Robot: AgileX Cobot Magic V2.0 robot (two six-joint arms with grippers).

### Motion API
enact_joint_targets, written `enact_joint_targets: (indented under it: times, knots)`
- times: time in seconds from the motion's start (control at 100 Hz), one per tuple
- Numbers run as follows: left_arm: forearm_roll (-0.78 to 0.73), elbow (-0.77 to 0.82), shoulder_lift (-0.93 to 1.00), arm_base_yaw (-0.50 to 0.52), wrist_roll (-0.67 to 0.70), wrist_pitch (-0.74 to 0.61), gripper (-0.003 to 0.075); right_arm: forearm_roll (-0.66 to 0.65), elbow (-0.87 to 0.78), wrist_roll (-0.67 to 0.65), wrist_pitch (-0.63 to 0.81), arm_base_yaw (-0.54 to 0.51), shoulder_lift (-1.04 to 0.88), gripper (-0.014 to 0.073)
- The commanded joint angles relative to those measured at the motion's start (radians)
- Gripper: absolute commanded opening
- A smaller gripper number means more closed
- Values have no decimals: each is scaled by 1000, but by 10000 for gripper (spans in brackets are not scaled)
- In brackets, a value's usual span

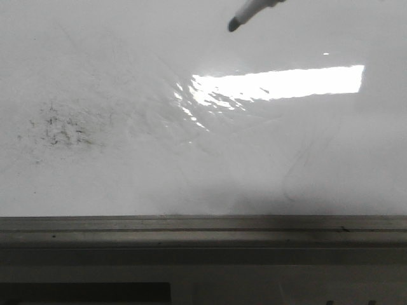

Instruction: Write number 8 on whiteboard

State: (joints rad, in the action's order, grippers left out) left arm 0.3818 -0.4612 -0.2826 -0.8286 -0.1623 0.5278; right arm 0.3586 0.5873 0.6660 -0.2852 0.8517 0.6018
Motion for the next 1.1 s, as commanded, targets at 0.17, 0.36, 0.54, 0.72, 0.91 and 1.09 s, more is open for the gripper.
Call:
enact_joint_targets:
  times: [0.17, 0.36, 0.54, 0.72, 0.91, 1.09]
  knots:
    - [22, -26, -10, -5, 7, -76, -20, -474, 20, -505, 228, 47, 3, -43]
    - [22, -26, -10, -5, 7, -76, -20, -480, 20, -500, 166, 47, 3, -43]
    - [22, -26, -10, -5, 7, -76, -20, -530, 20, -500, 161, 47, 3, -43]
    - [22, -26, -10, -5, 7, -76, -20, -532, 20, -500, 142, 47, 6, -43]
    - [22, -26, -10, -5, 7, -76, -20, -586, 20, -500, 144, 47, 51, -43]
    - [22, -26, -10, -5, 7, -76, -20, -598, 20, -500, 151, 47, 102, -43]
